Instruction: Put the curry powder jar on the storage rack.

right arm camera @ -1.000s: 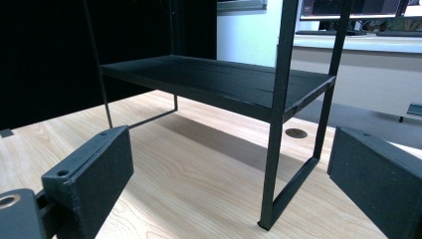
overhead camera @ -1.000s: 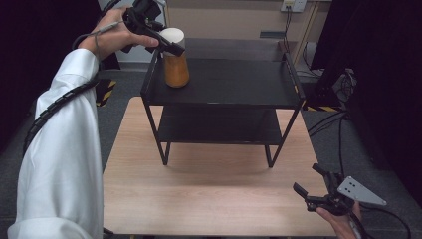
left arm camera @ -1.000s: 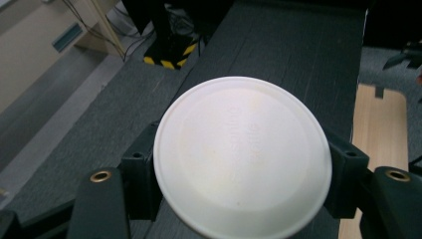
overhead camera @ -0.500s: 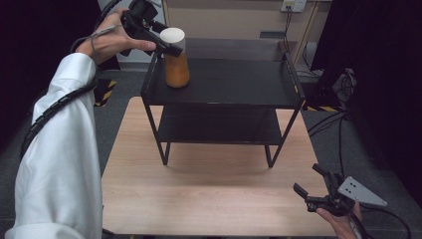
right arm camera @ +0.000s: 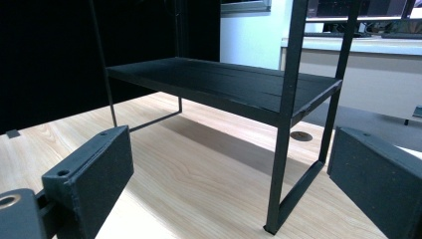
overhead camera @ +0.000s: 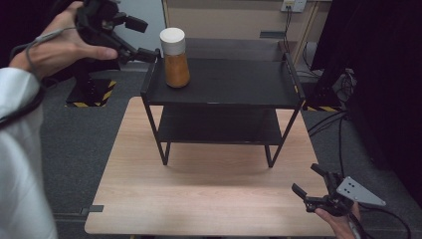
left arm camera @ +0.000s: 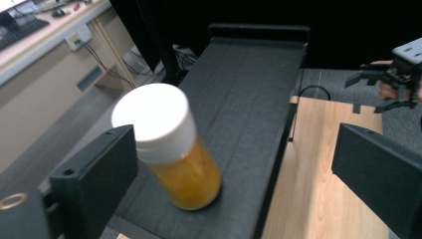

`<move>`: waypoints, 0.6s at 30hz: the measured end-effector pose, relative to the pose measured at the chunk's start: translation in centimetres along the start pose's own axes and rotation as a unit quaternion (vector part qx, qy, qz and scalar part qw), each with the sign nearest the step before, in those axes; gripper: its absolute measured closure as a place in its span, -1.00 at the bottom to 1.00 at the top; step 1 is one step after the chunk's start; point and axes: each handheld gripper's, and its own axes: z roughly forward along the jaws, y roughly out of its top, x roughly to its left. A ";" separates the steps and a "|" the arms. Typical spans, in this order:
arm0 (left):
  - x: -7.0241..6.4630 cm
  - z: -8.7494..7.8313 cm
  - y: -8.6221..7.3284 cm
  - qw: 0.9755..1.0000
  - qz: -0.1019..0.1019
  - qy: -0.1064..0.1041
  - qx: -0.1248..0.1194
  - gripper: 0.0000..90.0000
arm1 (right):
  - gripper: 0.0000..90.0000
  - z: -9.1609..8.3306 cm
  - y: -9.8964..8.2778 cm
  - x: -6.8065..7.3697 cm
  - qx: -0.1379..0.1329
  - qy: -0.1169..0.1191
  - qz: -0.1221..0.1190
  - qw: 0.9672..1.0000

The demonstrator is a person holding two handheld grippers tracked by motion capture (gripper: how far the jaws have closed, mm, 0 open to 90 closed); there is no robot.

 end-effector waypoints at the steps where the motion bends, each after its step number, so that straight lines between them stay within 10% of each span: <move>1: -0.5 -0.6 -0.5 1.000 -0.001 -0.002 -0.010 -0.93 | -0.91 0.0 0.0 0.0 0.000 0.001 -0.001 1.000; 18: -8.7 -6.6 -7.8 0.998 -0.002 -0.001 -0.055 -0.93 | -0.90 0.2 0.2 0.3 -0.002 0.008 -0.003 1.000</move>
